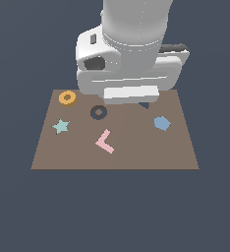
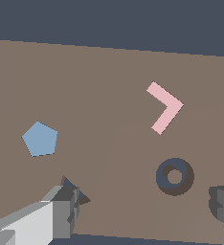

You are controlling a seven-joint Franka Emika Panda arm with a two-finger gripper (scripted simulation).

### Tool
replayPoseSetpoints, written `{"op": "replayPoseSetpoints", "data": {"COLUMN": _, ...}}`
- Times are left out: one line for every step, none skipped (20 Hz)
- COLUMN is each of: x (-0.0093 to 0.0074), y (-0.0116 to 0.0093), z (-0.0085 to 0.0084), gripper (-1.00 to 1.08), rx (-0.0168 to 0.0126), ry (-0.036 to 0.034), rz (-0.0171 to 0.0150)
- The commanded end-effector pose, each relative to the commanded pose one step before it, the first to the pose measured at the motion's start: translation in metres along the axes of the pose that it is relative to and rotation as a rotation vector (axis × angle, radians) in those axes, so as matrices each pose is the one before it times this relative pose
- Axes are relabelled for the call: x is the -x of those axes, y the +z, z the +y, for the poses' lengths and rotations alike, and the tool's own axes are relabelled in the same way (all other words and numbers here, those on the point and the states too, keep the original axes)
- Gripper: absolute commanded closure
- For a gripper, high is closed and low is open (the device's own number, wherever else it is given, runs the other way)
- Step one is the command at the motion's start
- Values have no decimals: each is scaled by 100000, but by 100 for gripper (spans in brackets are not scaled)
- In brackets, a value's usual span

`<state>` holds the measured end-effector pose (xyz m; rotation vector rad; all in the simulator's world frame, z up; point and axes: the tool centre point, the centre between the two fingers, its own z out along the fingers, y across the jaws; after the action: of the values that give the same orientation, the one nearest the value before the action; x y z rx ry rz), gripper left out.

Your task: Insert a designated object into the corresponding slot on a board.

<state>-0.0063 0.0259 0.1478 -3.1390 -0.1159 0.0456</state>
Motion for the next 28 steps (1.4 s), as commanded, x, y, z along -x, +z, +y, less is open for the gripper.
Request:
{"op": "replayPoseSetpoints", "data": {"x": 0, "y": 0, "z": 1, "gripper": -92, "rx": 0, "ry": 0, "rz": 0}}
{"op": "replayPoseSetpoints", "data": {"x": 15, "y": 15, "z": 28, "gripper": -92, "rx": 0, "ry": 0, "rz": 0}}
{"op": "replayPoseSetpoints", "data": {"x": 44, "y": 46, "z": 83, "gripper": -92, "rx": 0, "ry": 0, "rz": 0}}
{"op": "replayPoseSetpoints", "data": {"x": 74, "y": 77, "z": 139, "gripper": -92, "rx": 0, "ry": 0, "rz": 0}}
{"op": "replayPoseSetpoints", "data": {"x": 112, "y": 72, "z": 148, "gripper": -92, "rx": 7, "ry": -77, "rz": 60}}
{"op": "replayPoseSetpoints", "data": {"x": 135, "y": 141, "z": 254, "gripper": -92, "rx": 0, "ry": 0, "rz": 0}}
{"op": "replayPoseSetpoints", "data": {"x": 178, "y": 123, "z": 249, "gripper": -92, "rx": 9, "ry": -108, "rz": 86}}
{"op": "replayPoseSetpoints", "data": {"x": 208, "y": 173, "z": 332, "gripper": -92, "rx": 7, "ry": -76, "rz": 60}}
{"op": "replayPoseSetpoints", "data": {"x": 243, "y": 210, "z": 399, "gripper": -92, "rx": 7, "ry": -76, "rz": 60}}
{"op": "replayPoseSetpoints", "data": {"x": 280, "y": 248, "z": 469, "gripper": -92, "rx": 7, "ry": -77, "rz": 60}}
{"op": "replayPoseSetpoints", "data": {"x": 318, "y": 271, "z": 517, "gripper": -92, "rx": 10, "ry": -108, "rz": 85}}
{"op": "replayPoseSetpoints", "data": {"x": 353, "y": 301, "z": 575, "gripper": -92, "rx": 12, "ry": -121, "rz": 95}}
{"op": "replayPoseSetpoints", "data": {"x": 384, "y": 342, "z": 646, "gripper": -92, "rx": 11, "ry": -108, "rz": 85}}
{"op": "replayPoseSetpoints", "data": {"x": 417, "y": 359, "z": 686, "gripper": -92, "rx": 15, "ry": -144, "rz": 112}}
{"op": "replayPoseSetpoints", "data": {"x": 446, "y": 387, "z": 739, "gripper": -92, "rx": 17, "ry": -154, "rz": 119}}
{"op": "replayPoseSetpoints", "data": {"x": 474, "y": 418, "z": 795, "gripper": -92, "rx": 17, "ry": -154, "rz": 119}}
{"op": "replayPoseSetpoints", "data": {"x": 500, "y": 443, "z": 843, "gripper": -92, "rx": 19, "ry": -163, "rz": 126}}
{"op": "replayPoseSetpoints", "data": {"x": 524, "y": 464, "z": 884, "gripper": -92, "rx": 22, "ry": -181, "rz": 139}}
{"op": "replayPoseSetpoints", "data": {"x": 535, "y": 479, "z": 910, "gripper": -92, "rx": 22, "ry": -181, "rz": 138}}
{"op": "replayPoseSetpoints", "data": {"x": 525, "y": 474, "z": 902, "gripper": -92, "rx": 21, "ry": -181, "rz": 138}}
{"op": "replayPoseSetpoints", "data": {"x": 514, "y": 469, "z": 893, "gripper": -92, "rx": 20, "ry": -182, "rz": 138}}
{"op": "replayPoseSetpoints", "data": {"x": 502, "y": 466, "z": 885, "gripper": -92, "rx": 18, "ry": -174, "rz": 131}}
{"op": "replayPoseSetpoints", "data": {"x": 485, "y": 452, "z": 858, "gripper": -92, "rx": 17, "ry": -174, "rz": 131}}
{"op": "replayPoseSetpoints", "data": {"x": 461, "y": 436, "z": 825, "gripper": -92, "rx": 15, "ry": -156, "rz": 117}}
{"op": "replayPoseSetpoints", "data": {"x": 429, "y": 406, "z": 770, "gripper": -92, "rx": 14, "ry": -156, "rz": 117}}
{"op": "replayPoseSetpoints", "data": {"x": 395, "y": 382, "z": 723, "gripper": -92, "rx": 9, "ry": -146, "rz": 109}}
{"op": "replayPoseSetpoints", "data": {"x": 356, "y": 354, "z": 670, "gripper": -92, "rx": 3, "ry": -135, "rz": 102}}
{"op": "replayPoseSetpoints", "data": {"x": 317, "y": 325, "z": 615, "gripper": -92, "rx": -2, "ry": -123, "rz": 93}}
